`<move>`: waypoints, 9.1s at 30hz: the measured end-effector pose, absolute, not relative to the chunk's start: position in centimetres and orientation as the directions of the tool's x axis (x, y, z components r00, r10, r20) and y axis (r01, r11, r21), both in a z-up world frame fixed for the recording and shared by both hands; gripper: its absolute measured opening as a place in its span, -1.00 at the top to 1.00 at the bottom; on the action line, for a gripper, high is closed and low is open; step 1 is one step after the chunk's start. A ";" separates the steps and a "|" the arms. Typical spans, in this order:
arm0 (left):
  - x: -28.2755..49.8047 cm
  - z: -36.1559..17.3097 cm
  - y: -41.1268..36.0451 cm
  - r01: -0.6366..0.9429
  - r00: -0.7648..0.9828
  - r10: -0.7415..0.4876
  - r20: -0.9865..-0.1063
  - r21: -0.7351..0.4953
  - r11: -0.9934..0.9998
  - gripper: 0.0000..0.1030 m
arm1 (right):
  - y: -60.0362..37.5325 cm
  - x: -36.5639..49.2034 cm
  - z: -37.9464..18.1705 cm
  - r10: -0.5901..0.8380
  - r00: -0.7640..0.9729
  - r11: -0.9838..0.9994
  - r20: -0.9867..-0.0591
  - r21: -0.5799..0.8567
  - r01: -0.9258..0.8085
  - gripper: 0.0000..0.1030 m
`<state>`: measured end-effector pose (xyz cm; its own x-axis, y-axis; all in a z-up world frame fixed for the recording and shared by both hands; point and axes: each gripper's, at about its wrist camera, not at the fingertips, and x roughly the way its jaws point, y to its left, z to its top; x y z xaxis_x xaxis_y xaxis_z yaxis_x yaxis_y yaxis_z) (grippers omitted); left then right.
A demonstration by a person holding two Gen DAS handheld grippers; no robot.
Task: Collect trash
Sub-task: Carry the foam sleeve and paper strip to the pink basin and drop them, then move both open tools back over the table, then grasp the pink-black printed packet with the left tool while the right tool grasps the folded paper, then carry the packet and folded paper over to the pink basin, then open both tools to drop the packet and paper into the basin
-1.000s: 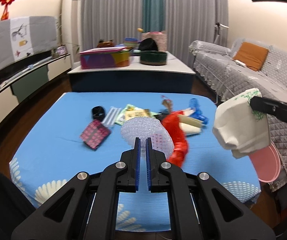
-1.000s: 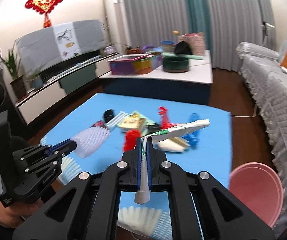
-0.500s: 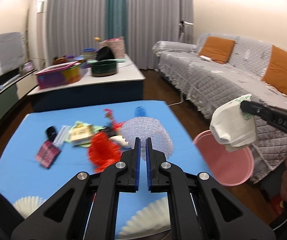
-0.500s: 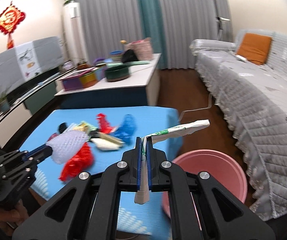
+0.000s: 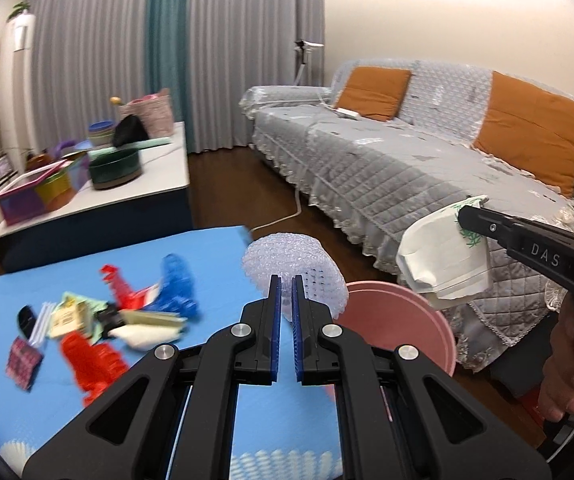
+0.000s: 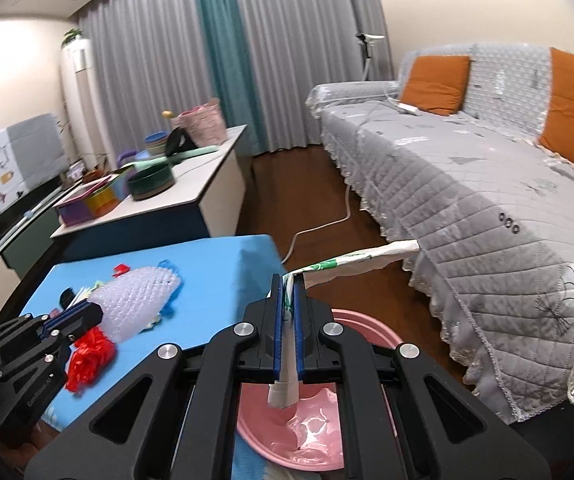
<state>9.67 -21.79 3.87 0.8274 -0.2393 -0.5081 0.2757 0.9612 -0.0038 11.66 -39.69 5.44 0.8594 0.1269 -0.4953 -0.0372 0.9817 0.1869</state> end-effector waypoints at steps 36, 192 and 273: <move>15.2 -1.0 -26.9 0.424 0.689 -0.342 -0.640 -0.027 0.905 0.09 | -42.8 15.2 2.2 0.090 0.817 0.968 -0.570 0.242 0.062 0.13; 15.2 3.1 -1.6 0.176 0.824 -0.185 -0.536 -0.069 0.982 0.77 | -23.6 17.7 0.5 0.204 0.746 0.978 -0.634 0.093 -0.188 0.97; 16.7 0.7 -23.4 0.581 0.611 -0.537 -0.582 -0.132 0.803 0.33 | -41.0 13.1 0.5 -0.096 0.772 0.982 -0.628 0.070 0.178 0.19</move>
